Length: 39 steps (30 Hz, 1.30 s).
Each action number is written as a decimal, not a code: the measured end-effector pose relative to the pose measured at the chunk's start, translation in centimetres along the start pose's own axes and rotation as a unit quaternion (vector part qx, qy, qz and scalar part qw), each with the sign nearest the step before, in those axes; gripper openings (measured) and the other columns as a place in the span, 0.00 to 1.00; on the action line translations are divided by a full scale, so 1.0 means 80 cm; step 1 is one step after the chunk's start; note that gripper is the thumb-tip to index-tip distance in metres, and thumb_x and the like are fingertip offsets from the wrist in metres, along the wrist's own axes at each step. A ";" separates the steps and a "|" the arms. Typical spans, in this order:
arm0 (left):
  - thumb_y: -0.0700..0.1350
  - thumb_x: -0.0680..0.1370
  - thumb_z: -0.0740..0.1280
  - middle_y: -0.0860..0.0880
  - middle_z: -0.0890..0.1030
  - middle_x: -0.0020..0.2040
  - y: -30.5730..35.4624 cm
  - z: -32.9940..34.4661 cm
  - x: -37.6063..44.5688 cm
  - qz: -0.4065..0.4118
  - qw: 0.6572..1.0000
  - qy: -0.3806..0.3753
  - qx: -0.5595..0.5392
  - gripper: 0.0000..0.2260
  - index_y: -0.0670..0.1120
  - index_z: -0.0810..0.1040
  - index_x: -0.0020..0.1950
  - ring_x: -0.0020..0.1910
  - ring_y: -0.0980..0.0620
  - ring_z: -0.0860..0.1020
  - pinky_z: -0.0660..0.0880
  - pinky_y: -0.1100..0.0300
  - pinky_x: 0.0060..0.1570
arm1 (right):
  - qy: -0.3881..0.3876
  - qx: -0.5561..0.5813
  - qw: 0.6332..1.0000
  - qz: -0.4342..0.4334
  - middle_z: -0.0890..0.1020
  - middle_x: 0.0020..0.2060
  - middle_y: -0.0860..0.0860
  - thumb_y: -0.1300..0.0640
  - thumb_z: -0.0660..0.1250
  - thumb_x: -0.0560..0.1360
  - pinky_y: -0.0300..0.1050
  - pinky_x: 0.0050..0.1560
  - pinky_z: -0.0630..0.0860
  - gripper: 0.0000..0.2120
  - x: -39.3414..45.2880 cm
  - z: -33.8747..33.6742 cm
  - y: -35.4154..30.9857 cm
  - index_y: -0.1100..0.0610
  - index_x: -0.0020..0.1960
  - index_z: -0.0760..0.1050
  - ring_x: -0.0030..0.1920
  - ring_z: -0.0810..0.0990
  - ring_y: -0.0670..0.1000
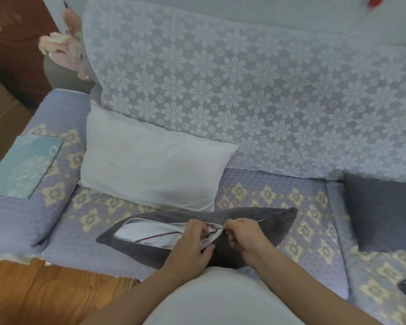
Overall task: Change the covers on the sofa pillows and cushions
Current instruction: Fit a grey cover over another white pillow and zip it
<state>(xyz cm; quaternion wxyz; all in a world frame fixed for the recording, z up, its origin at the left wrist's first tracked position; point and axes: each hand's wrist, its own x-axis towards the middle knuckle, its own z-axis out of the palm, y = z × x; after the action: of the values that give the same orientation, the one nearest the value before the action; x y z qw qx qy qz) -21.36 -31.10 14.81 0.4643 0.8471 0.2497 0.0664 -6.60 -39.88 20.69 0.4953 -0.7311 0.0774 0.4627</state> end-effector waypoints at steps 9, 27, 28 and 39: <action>0.59 0.79 0.62 0.41 0.72 0.68 0.020 0.011 0.041 -0.039 0.908 -0.268 0.319 0.25 0.44 0.74 0.68 0.68 0.40 0.67 0.63 0.45 0.68 | -0.001 -0.070 0.997 -0.023 0.72 0.26 0.54 0.67 0.67 0.75 0.40 0.25 0.65 0.14 -0.002 0.006 0.012 0.57 0.32 0.70 0.25 0.69 0.47; 0.40 0.73 0.75 0.52 0.85 0.39 0.047 -0.002 0.035 -0.224 0.955 0.077 -0.177 0.06 0.51 0.83 0.43 0.41 0.53 0.83 0.77 0.60 0.41 | -0.026 -0.310 0.928 -0.204 0.80 0.33 0.48 0.60 0.73 0.72 0.43 0.39 0.73 0.03 0.000 0.008 0.000 0.57 0.40 0.83 0.35 0.75 0.46; 0.40 0.73 0.75 0.51 0.86 0.39 0.047 -0.005 0.034 -0.228 0.951 0.084 -0.191 0.05 0.49 0.83 0.43 0.41 0.52 0.83 0.78 0.60 0.42 | -0.010 -0.415 0.857 -0.307 0.80 0.37 0.46 0.57 0.72 0.73 0.43 0.45 0.73 0.02 0.005 0.002 -0.002 0.53 0.42 0.84 0.41 0.75 0.45; 0.44 0.82 0.64 0.53 0.81 0.43 0.058 -0.023 0.018 -0.219 0.971 0.095 -0.021 0.05 0.50 0.76 0.46 0.44 0.54 0.77 0.71 0.60 0.41 | -0.064 -0.571 0.699 -0.425 0.76 0.39 0.46 0.55 0.69 0.74 0.45 0.43 0.70 0.06 0.022 -0.003 0.012 0.51 0.42 0.73 0.41 0.71 0.48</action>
<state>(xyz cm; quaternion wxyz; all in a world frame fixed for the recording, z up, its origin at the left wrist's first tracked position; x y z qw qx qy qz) -19.09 -31.06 19.49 0.4594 0.7519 0.4704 0.0483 -6.04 -39.96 18.76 0.1304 -0.7973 -0.5528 0.2041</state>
